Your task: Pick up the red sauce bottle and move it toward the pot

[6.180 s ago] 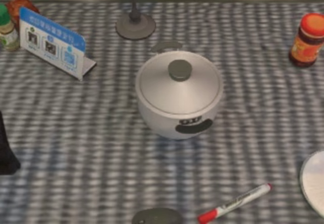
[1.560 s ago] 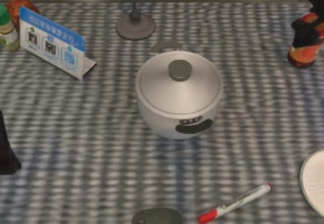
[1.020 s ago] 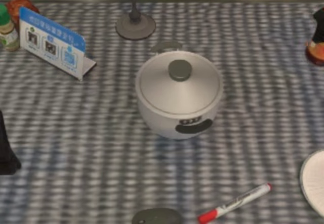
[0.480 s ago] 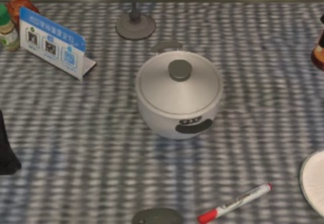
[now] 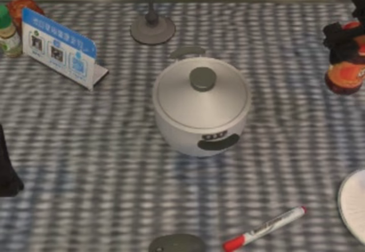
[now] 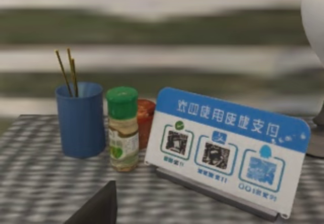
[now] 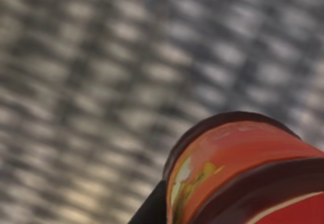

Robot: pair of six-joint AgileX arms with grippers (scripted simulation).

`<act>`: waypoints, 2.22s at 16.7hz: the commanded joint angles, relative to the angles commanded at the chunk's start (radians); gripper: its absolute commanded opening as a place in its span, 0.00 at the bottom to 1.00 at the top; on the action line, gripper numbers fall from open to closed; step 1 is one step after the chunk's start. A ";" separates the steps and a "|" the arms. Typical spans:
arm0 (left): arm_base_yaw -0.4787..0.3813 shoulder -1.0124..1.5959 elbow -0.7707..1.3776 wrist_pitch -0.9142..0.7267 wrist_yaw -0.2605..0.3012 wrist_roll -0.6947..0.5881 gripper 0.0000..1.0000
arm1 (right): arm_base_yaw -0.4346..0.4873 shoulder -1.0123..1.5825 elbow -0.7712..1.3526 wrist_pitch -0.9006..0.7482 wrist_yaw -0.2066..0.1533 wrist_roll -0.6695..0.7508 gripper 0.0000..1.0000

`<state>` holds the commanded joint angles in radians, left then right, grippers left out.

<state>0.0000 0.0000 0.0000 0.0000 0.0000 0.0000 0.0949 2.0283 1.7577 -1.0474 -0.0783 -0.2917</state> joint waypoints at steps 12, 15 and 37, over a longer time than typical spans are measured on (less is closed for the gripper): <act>0.000 0.000 0.000 0.000 0.000 0.000 1.00 | 0.225 -0.088 -0.249 0.193 0.179 0.608 0.00; 0.000 0.000 0.000 0.000 0.000 0.000 1.00 | 0.220 -0.083 -0.246 0.191 0.176 0.609 0.00; 0.000 0.000 0.000 0.000 0.000 0.000 1.00 | 0.220 -0.008 -0.337 0.362 0.178 0.604 0.75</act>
<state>0.0000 0.0000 0.0000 0.0000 0.0000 0.0000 0.3146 2.0207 1.4209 -0.6856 0.1002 0.3123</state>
